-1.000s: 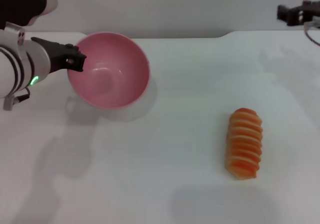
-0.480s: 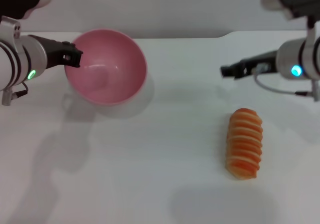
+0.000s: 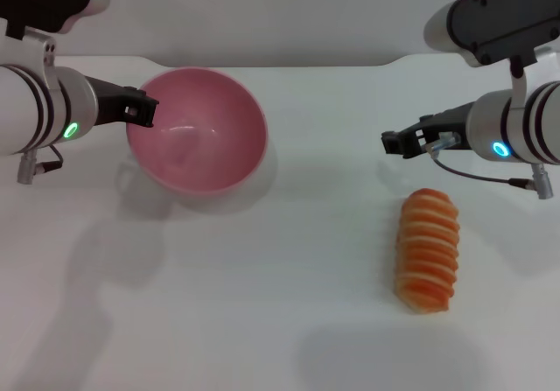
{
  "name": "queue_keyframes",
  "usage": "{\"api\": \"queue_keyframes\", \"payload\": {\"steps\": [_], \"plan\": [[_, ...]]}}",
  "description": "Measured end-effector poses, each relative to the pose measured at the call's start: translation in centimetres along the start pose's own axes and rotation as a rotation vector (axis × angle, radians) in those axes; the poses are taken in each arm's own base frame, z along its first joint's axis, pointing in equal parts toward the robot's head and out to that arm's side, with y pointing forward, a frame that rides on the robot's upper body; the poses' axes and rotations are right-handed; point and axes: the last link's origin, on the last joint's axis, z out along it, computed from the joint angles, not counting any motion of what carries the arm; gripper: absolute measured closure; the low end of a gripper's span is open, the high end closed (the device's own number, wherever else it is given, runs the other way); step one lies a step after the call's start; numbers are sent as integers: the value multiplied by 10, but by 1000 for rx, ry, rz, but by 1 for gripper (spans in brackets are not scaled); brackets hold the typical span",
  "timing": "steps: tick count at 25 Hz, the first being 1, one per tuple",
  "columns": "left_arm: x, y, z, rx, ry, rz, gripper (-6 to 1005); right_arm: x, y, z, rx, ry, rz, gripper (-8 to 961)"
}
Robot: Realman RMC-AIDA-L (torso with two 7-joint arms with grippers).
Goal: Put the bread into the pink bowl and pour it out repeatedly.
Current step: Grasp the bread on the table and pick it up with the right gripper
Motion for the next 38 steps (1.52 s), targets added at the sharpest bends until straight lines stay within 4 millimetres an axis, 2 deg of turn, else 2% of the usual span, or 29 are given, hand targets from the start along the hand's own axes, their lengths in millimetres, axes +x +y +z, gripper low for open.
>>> {"api": "queue_keyframes", "payload": {"steps": [10,20,25,32,38], "plan": [[-3,1,1,-1,-16,4,961,16,6,3,14,54,6,448],[-6,1,2,-1,-27,5,962,31,28,-2,-24,70,24,450],[-9,0,3,0,-35,4,962,31,27,-7,-9,60,44,451],[-10,0,4,1,-40,11,962,37,15,-9,105,84,47,453],[-10,0,4,2,-39,13,962,40,20,-9,95,94,62,454]]}}
